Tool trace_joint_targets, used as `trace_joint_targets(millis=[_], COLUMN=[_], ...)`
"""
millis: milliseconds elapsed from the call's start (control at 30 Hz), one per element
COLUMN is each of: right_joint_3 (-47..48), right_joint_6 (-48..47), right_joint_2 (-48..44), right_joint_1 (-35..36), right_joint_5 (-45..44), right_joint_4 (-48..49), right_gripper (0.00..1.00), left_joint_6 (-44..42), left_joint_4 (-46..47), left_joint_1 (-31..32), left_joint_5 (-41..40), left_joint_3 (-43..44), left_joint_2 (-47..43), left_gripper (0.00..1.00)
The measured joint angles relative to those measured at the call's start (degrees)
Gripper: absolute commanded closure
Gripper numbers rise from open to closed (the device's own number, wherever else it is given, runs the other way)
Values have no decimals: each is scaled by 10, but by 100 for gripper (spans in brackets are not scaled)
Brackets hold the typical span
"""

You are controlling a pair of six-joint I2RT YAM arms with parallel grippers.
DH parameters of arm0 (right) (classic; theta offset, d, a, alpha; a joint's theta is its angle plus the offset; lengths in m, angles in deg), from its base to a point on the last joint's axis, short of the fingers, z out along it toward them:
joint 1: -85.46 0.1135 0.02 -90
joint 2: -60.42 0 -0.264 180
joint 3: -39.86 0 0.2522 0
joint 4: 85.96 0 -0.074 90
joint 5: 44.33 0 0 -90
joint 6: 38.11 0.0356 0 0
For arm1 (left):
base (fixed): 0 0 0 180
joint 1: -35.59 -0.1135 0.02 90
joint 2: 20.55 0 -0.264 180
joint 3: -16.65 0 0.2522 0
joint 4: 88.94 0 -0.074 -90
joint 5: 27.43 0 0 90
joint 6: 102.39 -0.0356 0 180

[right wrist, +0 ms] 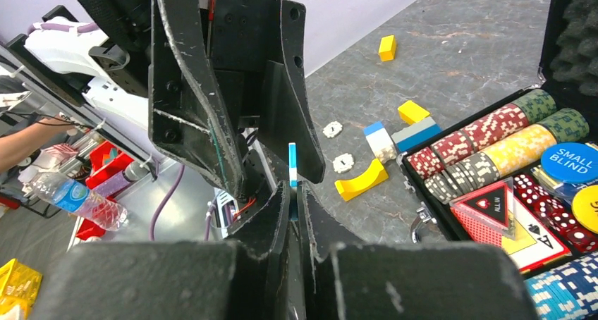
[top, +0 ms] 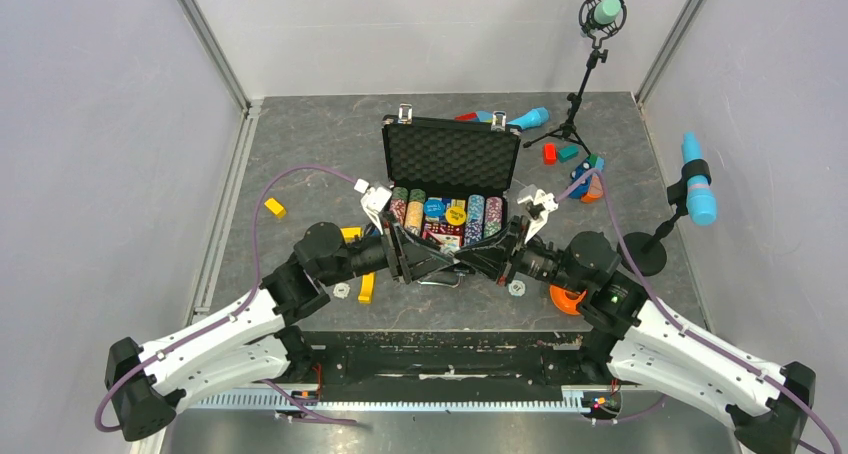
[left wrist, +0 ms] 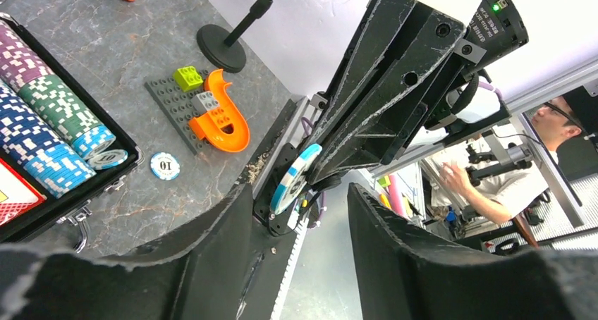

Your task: Pack up texas hold em set

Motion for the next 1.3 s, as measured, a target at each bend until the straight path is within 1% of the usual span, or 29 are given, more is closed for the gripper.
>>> trace_joint_targets(millis=[33, 67, 100, 167, 233, 333, 467, 533, 633, 767, 867, 1000, 1133, 1300], right_joint_3=[0, 0, 1, 6, 18, 33, 32, 24, 3, 1, 15, 35, 50, 71], right_joint_6=[-5, -8, -13, -30, -60, -123, -238, -294, -381, -472, -521, -563, -594, -632], right_joint_2=[0, 0, 0, 1, 5, 8, 10, 10, 10, 40, 90, 155, 176, 200], right_joint_1=[0, 0, 0, 0, 0, 0, 0, 0, 0, -3, -14, -66, -114, -120], right_joint_5=[-4, -7, -10, -20, -42, -87, -150, -171, -191, -197, -179, -122, -89, -65], right_joint_4=[0, -2, -6, -24, -53, -96, -147, -157, -173, -214, -256, -302, -321, -327], right_gripper=[100, 100, 100, 100, 100, 100, 100, 100, 100, 100, 100, 100, 100, 100], left_joint_6=[0, 0, -1, -5, -7, -9, -10, -10, -10, -10, -10, -10, -10, -10], left_joint_4=[-3, -5, -8, -20, -44, -108, -229, -284, -361, -428, -457, -476, -493, -501], left_joint_1=[0, 0, 0, 0, 0, 0, -1, -1, -2, -4, -4, -5, -6, -9], left_joint_5=[-1, -1, -2, -10, -31, -77, -165, -205, -261, -296, -309, -318, -327, -331], left_joint_3=[0, 0, 0, 0, 1, 17, 67, 90, 116, 118, 118, 118, 118, 115], left_joint_2=[0, -1, -2, -7, -16, -26, -26, -23, -17, -20, -30, -42, -47, -54], left_gripper=[34, 27, 18, 5, 1, 0, 0, 0, 0, 0, 0, 0, 0, 0])
